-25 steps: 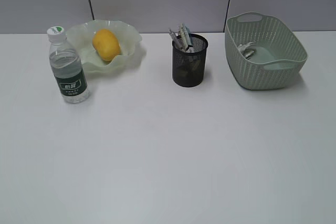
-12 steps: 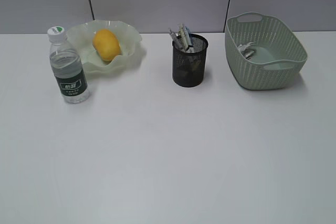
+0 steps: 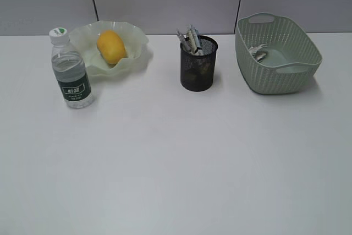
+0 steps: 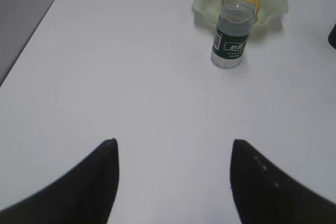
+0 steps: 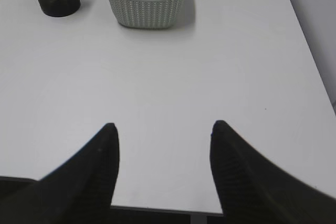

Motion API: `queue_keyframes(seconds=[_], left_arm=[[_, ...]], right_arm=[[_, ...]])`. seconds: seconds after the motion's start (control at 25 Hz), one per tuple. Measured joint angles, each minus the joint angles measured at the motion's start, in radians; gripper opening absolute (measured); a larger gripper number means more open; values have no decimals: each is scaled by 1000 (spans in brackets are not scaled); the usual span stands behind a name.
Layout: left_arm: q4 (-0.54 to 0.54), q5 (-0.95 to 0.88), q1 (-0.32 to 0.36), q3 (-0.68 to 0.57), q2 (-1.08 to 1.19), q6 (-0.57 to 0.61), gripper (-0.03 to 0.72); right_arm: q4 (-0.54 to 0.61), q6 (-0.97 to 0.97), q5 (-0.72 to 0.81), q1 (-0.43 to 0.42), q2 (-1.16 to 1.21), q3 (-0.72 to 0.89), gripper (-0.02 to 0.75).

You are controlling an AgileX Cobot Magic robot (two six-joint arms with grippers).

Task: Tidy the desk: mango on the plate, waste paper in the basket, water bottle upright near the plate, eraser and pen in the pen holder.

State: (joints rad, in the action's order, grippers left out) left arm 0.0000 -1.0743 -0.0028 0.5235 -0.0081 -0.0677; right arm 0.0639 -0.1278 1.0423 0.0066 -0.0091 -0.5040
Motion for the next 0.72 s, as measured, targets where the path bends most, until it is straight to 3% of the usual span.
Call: queue_keyframes(seconds=[0.72], left_arm=[[0, 6, -8, -1, 0, 2, 406]], right_arm=[[0, 0, 0, 0, 0, 0, 447]])
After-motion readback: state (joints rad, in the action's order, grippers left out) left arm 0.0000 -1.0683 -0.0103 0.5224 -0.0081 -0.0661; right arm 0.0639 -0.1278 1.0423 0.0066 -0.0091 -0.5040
